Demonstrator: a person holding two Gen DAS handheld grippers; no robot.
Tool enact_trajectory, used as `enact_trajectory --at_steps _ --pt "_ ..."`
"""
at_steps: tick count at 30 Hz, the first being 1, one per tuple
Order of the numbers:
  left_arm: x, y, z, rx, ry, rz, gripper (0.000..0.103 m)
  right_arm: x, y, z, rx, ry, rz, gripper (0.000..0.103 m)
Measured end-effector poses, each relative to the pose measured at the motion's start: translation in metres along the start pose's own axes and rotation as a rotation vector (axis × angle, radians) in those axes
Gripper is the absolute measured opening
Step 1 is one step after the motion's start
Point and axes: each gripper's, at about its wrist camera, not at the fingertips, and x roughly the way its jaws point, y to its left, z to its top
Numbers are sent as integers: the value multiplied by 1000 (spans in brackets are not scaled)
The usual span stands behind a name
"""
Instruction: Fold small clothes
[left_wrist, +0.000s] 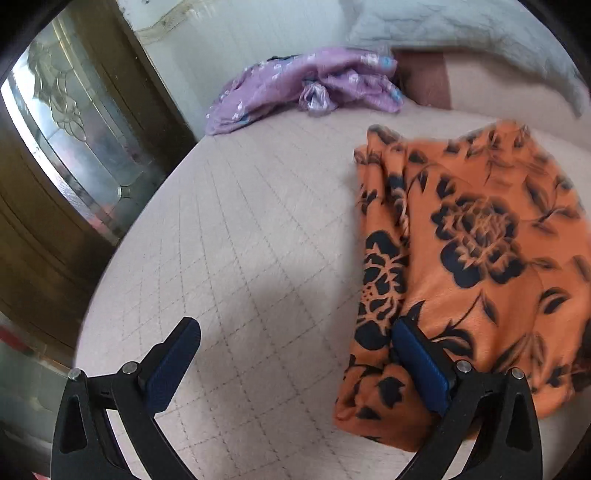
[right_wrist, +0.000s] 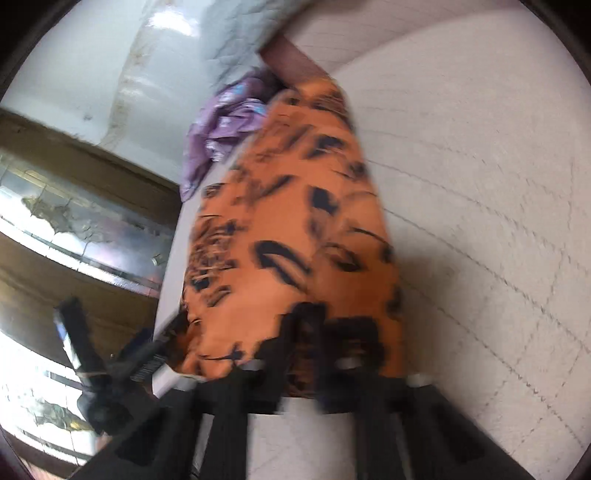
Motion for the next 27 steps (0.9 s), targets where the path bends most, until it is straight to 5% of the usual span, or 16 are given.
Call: enact_trajectory --at_steps 4,12,18,22,27 --pt "-2 5 2 -4 -10 -12 103 -8 12 18 -49 26 -10 7" --pt "4 11 5 -45 17 -53 103 6 38 103 -55 -106 -27 9" --pt "13 13 7 -51 21 -94 103 77 11 130 -3 -13 -132 3" --pt "12 18 7 -66 27 -122 103 77 23 135 -41 -15 -176 8" --pt "3 21 6 -61 -9 -120 103 76 68 130 -116 -41 -23 10"
